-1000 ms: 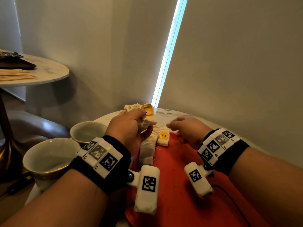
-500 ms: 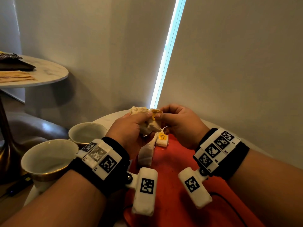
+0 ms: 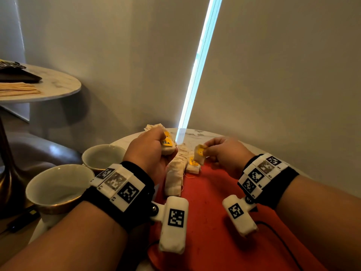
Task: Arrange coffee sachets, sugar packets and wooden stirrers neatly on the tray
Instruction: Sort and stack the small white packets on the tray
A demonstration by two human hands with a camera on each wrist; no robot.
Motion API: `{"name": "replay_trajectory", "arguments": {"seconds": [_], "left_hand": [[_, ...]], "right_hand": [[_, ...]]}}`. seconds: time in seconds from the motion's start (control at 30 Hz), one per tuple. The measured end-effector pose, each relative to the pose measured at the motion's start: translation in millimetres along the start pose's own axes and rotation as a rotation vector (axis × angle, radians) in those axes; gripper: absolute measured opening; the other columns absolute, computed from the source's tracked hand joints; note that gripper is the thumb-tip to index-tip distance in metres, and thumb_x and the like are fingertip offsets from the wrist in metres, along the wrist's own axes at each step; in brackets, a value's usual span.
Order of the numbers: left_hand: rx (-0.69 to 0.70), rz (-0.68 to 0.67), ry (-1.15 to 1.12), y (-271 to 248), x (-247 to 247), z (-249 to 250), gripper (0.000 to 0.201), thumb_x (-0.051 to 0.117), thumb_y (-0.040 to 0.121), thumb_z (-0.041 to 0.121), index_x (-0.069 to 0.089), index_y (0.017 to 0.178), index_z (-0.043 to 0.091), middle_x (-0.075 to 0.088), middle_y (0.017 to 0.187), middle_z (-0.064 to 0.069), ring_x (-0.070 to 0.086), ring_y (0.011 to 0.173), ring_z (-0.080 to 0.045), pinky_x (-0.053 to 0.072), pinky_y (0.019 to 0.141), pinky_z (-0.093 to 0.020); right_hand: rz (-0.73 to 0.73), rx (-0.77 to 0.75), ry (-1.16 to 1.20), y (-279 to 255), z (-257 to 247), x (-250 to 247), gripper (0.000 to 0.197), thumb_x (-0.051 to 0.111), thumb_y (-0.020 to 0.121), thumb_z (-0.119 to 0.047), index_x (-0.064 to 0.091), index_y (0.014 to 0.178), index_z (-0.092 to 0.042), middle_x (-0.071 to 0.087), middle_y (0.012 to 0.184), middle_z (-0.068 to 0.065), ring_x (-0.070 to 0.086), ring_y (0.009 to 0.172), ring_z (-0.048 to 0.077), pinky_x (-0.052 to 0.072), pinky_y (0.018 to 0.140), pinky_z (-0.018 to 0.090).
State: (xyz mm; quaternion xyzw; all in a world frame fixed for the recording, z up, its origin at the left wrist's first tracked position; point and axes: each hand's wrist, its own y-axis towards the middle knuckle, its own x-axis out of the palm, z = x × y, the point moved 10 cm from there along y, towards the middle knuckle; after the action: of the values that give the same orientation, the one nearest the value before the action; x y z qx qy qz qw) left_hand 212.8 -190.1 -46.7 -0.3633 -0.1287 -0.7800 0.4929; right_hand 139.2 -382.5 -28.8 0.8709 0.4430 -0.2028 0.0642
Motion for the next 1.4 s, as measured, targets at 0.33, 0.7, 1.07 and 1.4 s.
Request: {"name": "replay_trajectory", "arguments": {"seconds": [0.33, 0.7, 1.07, 1.4], "left_hand": [[-0.018, 0.008, 0.002, -1.5, -0.8, -0.3, 0.007, 0.049, 0.094, 0.007, 0.055, 0.095, 0.005, 0.054, 0.093, -0.017, 0.057, 0.078, -0.025, 0.057, 0.056, -0.028], [-0.018, -0.01, 0.007, 1.7, -1.4, -0.1, 0.008, 0.051, 0.095, 0.009, 0.056, 0.101, 0.007, 0.057, 0.096, -0.017, 0.061, 0.078, -0.025, 0.058, 0.055, -0.028], [-0.032, -0.016, 0.01, 0.5, 1.1, -2.1, 0.004, 0.052, 0.097, 0.007, 0.055, 0.1, 0.006, 0.058, 0.102, -0.021, 0.061, 0.091, -0.032, 0.061, 0.06, -0.03], [-0.046, -0.066, 0.008, 1.2, 3.6, -5.7, 0.006, 0.056, 0.099, 0.008, 0.057, 0.105, 0.007, 0.065, 0.102, -0.021, 0.067, 0.086, -0.029, 0.062, 0.06, -0.033]], "right_hand": [[-0.231, 0.197, -0.114, -15.8, 16.1, 32.2, 0.016, 0.056, 0.087, 0.015, 0.058, 0.092, 0.0, 0.048, 0.071, 0.017, 0.047, 0.049, 0.017, 0.041, 0.039, 0.018], [-0.108, 0.246, -0.166, 3.4, 24.2, 21.5, 0.016, 0.062, 0.089, 0.011, 0.062, 0.101, 0.0, 0.069, 0.069, 0.018, 0.069, 0.065, 0.027, 0.06, 0.064, 0.037], [-0.035, 0.136, -0.099, 8.8, 14.9, 15.1, 0.008, 0.064, 0.092, -0.002, 0.058, 0.096, -0.003, 0.06, 0.078, 0.013, 0.063, 0.056, 0.022, 0.048, 0.054, 0.034], [-0.239, 0.227, 0.07, -2.4, 26.6, 41.6, 0.021, 0.044, 0.093, 0.009, 0.048, 0.084, -0.01, 0.038, 0.065, 0.006, 0.034, 0.056, 0.016, 0.025, 0.049, 0.024]]}}
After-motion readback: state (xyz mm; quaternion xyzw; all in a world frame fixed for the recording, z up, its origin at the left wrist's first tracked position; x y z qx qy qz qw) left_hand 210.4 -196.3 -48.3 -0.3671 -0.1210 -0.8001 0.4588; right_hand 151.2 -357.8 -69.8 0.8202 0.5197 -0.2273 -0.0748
